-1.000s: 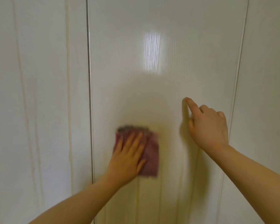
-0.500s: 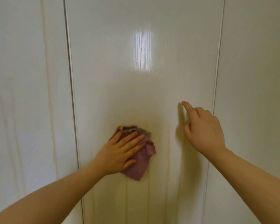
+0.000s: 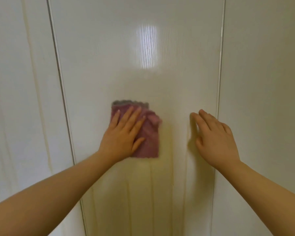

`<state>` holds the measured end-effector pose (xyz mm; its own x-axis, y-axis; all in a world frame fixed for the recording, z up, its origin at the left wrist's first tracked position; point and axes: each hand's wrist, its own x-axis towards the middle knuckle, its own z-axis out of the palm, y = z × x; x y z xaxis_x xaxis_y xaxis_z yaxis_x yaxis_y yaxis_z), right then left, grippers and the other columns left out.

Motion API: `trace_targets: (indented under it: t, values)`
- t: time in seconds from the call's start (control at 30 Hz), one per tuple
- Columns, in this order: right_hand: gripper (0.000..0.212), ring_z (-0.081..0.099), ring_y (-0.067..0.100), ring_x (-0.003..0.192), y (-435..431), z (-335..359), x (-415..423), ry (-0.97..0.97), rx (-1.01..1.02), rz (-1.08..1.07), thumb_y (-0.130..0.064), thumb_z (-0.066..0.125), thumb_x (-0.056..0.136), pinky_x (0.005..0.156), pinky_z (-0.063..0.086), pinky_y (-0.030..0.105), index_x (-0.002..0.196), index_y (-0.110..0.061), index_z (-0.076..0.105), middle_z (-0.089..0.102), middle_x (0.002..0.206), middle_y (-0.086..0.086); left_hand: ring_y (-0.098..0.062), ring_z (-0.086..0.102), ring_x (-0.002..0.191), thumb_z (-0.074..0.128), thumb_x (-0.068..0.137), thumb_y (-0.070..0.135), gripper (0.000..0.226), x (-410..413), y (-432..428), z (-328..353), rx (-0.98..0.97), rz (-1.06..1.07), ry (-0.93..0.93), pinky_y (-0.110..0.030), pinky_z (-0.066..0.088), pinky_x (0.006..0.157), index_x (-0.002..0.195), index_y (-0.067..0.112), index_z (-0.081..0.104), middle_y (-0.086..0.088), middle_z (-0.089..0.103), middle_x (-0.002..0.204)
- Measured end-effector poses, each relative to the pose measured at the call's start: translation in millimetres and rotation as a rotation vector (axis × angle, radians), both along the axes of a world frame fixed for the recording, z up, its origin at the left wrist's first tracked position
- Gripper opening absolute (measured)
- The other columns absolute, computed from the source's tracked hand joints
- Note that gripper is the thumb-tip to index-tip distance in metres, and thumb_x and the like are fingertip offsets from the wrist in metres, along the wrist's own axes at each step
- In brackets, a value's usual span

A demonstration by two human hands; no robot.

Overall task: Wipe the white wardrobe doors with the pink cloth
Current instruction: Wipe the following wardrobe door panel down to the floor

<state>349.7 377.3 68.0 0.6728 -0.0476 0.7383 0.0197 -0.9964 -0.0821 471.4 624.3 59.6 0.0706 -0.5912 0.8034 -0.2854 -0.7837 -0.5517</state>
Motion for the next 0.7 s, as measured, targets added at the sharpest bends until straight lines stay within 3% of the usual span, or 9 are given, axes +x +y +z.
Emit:
trace_targets:
  t: [0.07, 0.1, 0.23, 0.3, 0.4, 0.5, 0.63, 0.7]
  values:
    - [0.063, 0.013, 0.022, 0.144, 2, -3, 0, 0.022, 0.024, -0.004, -0.01, 0.042, 0.089, 0.113, 0.013, 0.038, 0.148, -0.019, 0.021, 0.015, 0.156, 0.003, -0.033, 0.026, 0.135, 0.026, 0.098, 0.045, 0.058, 0, -12, 5, -0.161, -0.021, 0.025, -0.046, 0.005, 0.115, 0.14, 0.007, 0.032, -0.014, 0.033, 0.146]
    - [0.064, 0.007, 0.02, 0.144, 3, -5, 1, 0.046, 0.028, -0.007, -0.011, 0.04, 0.09, 0.114, 0.009, 0.036, 0.149, -0.018, 0.015, 0.009, 0.157, 0.002, -0.033, 0.026, 0.135, 0.027, 0.097, 0.045, 0.058, 0, -16, -9, -0.118, -0.035, 0.031, -0.046, 0.005, 0.114, 0.141, 0.007, 0.031, -0.014, 0.035, 0.146]
    - [0.068, -0.006, 0.014, 0.144, 1, -9, -1, 0.122, 0.019, -0.009, -0.014, 0.033, 0.093, 0.115, -0.001, 0.03, 0.149, -0.019, -0.004, -0.007, 0.157, -0.002, -0.027, 0.032, 0.135, 0.037, 0.093, 0.044, 0.058, -8, -3, -67, 0.399, -0.085, 0.055, -0.046, 0.008, 0.116, 0.14, 0.011, 0.035, -0.008, 0.04, 0.145]
    - [0.067, -0.003, 0.013, 0.144, -4, -3, -5, 0.118, 0.017, 0.018, -0.014, 0.034, 0.093, 0.115, 0.003, 0.029, 0.149, -0.02, -0.002, -0.003, 0.157, -0.004, -0.027, 0.032, 0.134, 0.033, 0.096, 0.046, 0.057, -2, 3, -45, 0.466, -0.075, -0.026, -0.045, 0.01, 0.116, 0.14, 0.011, 0.036, -0.007, 0.037, 0.145]
    - [0.066, 0.0, 0.013, 0.144, -12, 4, -8, 0.099, 0.012, 0.006, -0.013, 0.036, 0.093, 0.114, 0.007, 0.03, 0.149, -0.022, 0.002, -0.001, 0.157, -0.006, -0.033, 0.03, 0.134, 0.022, 0.1, 0.045, 0.056, 2, -5, -4, 0.149, -0.049, -0.037, -0.047, 0.012, 0.114, 0.139, 0.007, 0.035, -0.013, 0.032, 0.147]
    - [0.066, -0.007, 0.013, 0.144, -11, 2, -5, 0.114, 0.047, -0.03, -0.014, 0.035, 0.094, 0.114, 0.006, 0.03, 0.149, -0.02, 0.0, -0.007, 0.157, -0.005, -0.034, 0.024, 0.138, 0.019, 0.1, 0.044, 0.056, 0, -26, -21, -0.094, -0.026, 0.021, -0.048, 0.008, 0.114, 0.141, 0.008, 0.032, -0.013, 0.031, 0.15]
    - [0.066, -0.01, 0.014, 0.144, -16, 4, -7, 0.164, -0.018, -0.046, -0.016, 0.033, 0.095, 0.114, 0.007, 0.03, 0.149, -0.019, -0.004, -0.012, 0.156, -0.003, -0.03, 0.028, 0.138, 0.026, 0.1, 0.045, 0.055, -1, -17, -41, 0.196, -0.125, 0.011, -0.047, 0.014, 0.115, 0.142, 0.011, 0.033, -0.011, 0.033, 0.146]
    - [0.065, -0.009, 0.013, 0.144, -20, 9, -11, 0.186, -0.056, -0.057, -0.017, 0.032, 0.096, 0.114, 0.005, 0.031, 0.149, -0.02, -0.005, -0.012, 0.156, -0.004, -0.029, 0.03, 0.137, 0.027, 0.1, 0.046, 0.055, 2, -11, -17, 0.206, -0.133, -0.036, -0.046, 0.017, 0.114, 0.142, 0.01, 0.034, -0.011, 0.033, 0.147]
